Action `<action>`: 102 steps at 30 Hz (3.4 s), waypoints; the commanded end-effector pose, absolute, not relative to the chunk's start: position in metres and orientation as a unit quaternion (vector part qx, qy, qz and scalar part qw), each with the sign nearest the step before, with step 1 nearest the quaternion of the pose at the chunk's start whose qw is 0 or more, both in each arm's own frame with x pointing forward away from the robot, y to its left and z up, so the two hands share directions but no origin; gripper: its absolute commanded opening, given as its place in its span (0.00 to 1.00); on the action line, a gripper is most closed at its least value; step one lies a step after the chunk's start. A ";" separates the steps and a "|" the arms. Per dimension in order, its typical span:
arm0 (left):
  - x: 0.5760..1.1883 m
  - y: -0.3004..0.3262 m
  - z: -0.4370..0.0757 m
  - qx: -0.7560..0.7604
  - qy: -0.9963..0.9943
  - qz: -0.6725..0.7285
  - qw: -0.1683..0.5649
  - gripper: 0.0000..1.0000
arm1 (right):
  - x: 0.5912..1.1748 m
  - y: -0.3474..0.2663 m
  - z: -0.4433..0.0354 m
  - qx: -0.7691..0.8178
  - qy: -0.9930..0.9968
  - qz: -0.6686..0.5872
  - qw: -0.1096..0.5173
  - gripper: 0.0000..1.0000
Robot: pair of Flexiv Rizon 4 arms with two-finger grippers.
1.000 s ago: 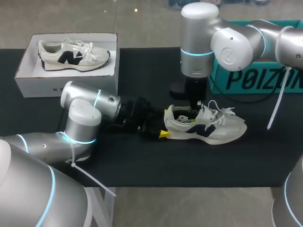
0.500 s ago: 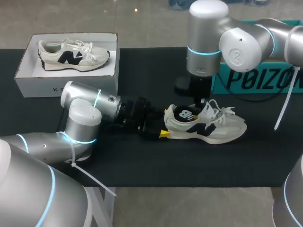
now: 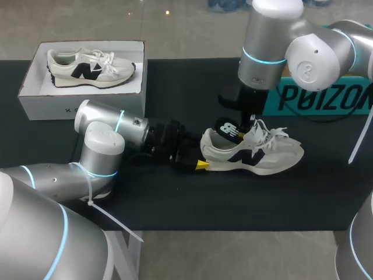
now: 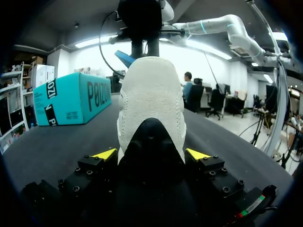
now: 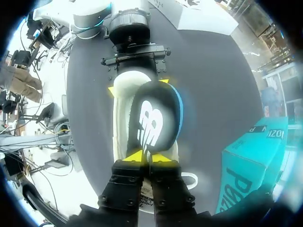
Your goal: Take the shoe out of the shoebox, open the shoe tongue, remove and reinsert the insole, then place the shoe into the shoebox
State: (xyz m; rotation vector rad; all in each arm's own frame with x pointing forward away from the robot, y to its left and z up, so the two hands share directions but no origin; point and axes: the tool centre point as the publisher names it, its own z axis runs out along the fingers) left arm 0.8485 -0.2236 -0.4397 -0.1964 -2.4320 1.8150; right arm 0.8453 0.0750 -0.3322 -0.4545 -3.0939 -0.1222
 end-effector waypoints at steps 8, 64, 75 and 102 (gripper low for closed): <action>0.850 -0.225 -0.444 -0.065 -0.798 0.596 0.051 0.00 | 0.859 0.101 -0.340 -0.124 -0.991 -0.053 0.004 0.00; 0.850 -0.225 -0.444 -0.065 -0.798 0.596 0.051 0.00 | 0.896 0.102 -0.320 -0.108 -0.983 -0.118 0.087 0.67; 0.850 -0.225 -0.444 -0.065 -0.798 0.596 0.051 0.00 | 0.888 0.110 -0.331 -0.106 -0.981 -0.127 0.100 0.50; 0.850 -0.225 -0.444 -0.065 -0.798 0.596 0.051 0.00 | 0.877 0.115 -0.338 -0.105 -0.975 -0.161 0.109 0.00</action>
